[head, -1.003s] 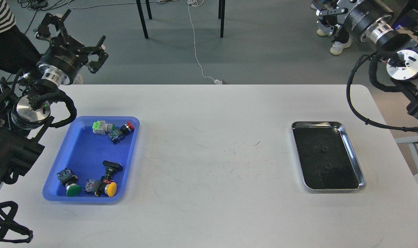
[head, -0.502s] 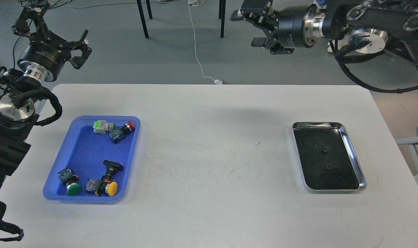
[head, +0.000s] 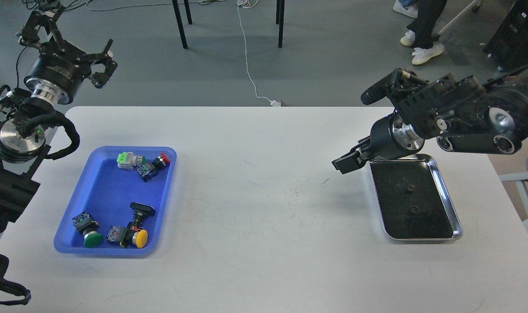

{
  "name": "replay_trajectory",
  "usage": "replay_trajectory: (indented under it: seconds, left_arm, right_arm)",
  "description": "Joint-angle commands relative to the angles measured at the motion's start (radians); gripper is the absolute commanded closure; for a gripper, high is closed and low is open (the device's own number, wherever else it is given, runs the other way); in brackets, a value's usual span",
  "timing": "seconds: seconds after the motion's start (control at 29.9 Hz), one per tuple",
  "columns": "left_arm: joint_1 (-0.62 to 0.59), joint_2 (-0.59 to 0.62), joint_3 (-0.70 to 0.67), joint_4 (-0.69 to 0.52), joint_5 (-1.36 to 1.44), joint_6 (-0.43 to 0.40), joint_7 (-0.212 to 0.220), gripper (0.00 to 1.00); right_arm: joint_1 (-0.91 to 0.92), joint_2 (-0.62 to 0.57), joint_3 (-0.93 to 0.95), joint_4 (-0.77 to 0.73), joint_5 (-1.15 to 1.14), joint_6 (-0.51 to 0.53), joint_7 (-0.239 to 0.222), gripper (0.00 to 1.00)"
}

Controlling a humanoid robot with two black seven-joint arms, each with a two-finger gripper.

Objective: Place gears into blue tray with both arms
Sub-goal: 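Lower the right gripper into the steel tray and grasp a small black piece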

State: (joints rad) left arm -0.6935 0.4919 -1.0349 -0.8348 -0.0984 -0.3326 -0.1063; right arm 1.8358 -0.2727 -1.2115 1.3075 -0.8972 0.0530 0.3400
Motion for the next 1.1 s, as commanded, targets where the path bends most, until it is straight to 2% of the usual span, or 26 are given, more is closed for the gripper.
replay_trajectory:
  seconds: [0.0, 0.17, 0.47, 0.67, 0.77, 1.07]
  left_arm:
    - [0.006, 0.001, 0.002, 0.002, 0.0, -0.011, -0.001, 0.02]
    - [0.006, 0.001, 0.009, 0.002, 0.0, -0.011, 0.0, 0.02]
    - [0.012, 0.001, 0.013, 0.002, 0.0, -0.009, 0.0, 0.02]
    - [0.014, 0.001, 0.015, 0.002, 0.002, -0.009, 0.0, 0.02]
    - [0.014, 0.001, 0.015, 0.002, 0.002, -0.008, 0.0, 0.02]
    - [0.012, 0.004, 0.015, 0.002, 0.002, -0.006, 0.0, 0.02]
  right_arm:
    - [-0.094, -0.005, -0.074, -0.051, -0.066, -0.054, 0.007, 0.08]
    - [-0.188, -0.022, -0.118, -0.126, -0.077, -0.076, 0.028, 0.22]
    - [-0.242, -0.056, -0.115, -0.155, -0.1, -0.087, 0.022, 0.35]
    - [-0.328, -0.056, -0.112, -0.203, -0.1, -0.114, 0.021, 0.42]
    - [-0.331, -0.056, -0.112, -0.206, -0.101, -0.116, 0.016, 0.47]
    - [-0.317, -0.071, -0.115, -0.198, -0.104, -0.117, 0.007, 0.51]
